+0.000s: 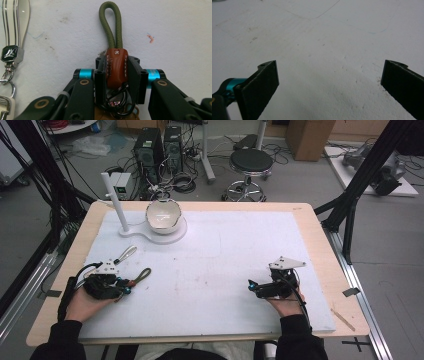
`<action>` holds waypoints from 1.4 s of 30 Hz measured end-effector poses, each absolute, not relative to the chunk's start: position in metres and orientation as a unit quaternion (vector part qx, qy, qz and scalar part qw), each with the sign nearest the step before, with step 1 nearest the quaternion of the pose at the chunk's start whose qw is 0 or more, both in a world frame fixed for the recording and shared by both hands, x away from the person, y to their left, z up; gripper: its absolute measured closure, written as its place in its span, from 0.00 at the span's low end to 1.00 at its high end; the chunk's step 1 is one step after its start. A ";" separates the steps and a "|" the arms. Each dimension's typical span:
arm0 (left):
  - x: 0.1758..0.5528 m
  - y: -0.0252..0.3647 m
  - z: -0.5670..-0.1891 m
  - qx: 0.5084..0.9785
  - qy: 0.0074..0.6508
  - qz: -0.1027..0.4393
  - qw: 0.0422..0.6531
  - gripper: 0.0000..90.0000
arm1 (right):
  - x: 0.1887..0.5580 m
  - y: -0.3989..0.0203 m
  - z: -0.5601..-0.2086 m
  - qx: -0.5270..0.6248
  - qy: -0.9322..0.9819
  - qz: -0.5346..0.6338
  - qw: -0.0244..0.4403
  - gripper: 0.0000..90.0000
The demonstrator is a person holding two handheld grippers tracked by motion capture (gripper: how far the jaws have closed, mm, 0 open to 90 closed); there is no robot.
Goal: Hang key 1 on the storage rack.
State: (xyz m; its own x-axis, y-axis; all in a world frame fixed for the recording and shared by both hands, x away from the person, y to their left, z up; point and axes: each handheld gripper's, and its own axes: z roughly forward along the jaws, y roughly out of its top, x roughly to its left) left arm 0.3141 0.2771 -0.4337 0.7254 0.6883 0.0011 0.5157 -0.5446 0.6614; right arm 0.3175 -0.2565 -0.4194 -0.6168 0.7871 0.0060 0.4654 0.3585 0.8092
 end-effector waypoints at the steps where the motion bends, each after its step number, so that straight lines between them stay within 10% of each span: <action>1: 0.314 0.277 -0.434 0.869 0.346 0.131 0.328 0.79 | 0.318 -0.257 -0.419 0.391 0.800 0.410 0.197 0.01; 42: 0.311 0.296 -0.390 0.856 0.334 0.181 0.350 0.82 | 0.309 -0.254 -0.413 0.392 0.787 0.432 0.199 0.01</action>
